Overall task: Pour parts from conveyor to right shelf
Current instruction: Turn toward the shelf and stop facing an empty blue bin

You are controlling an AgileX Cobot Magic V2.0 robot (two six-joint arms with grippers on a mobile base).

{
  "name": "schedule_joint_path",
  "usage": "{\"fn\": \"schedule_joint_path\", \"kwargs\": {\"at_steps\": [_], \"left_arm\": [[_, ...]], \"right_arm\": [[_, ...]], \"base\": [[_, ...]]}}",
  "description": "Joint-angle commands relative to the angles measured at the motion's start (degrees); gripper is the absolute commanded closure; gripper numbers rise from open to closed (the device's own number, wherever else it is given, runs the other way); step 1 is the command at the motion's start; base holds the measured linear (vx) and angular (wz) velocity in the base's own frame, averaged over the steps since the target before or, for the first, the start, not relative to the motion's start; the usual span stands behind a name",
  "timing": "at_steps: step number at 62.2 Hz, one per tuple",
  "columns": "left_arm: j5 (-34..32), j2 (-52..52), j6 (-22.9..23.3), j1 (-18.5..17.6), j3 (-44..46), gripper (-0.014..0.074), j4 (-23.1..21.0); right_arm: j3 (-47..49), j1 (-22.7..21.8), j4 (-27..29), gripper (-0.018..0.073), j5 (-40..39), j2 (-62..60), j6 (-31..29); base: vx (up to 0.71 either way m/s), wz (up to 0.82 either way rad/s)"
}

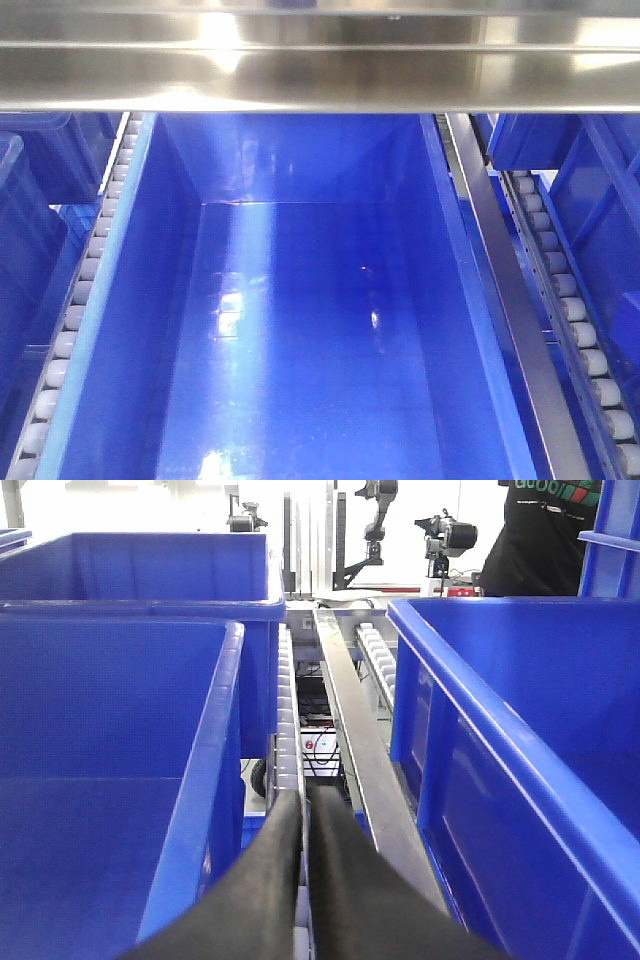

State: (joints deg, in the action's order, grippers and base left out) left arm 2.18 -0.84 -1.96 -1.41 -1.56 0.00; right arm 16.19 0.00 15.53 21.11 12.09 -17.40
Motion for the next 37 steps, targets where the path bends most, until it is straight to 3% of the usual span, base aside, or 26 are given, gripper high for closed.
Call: {"fn": "schedule_joint_path", "kwargs": {"at_steps": [1,37], "left_arm": [[-4.14,-0.64,0.49,-0.05,-1.71,0.0603,0.0],[-4.14,-0.64,0.49,-0.05,-1.71,0.0603,0.0]], "right_arm": [[1.63,-0.24,0.29,0.0564,-4.44,0.51,-0.31],[1.67,-0.24,1.88,0.0563,-4.5,0.7,-1.31]], "base": [[0.0,0.0],[0.0,0.0]]}}
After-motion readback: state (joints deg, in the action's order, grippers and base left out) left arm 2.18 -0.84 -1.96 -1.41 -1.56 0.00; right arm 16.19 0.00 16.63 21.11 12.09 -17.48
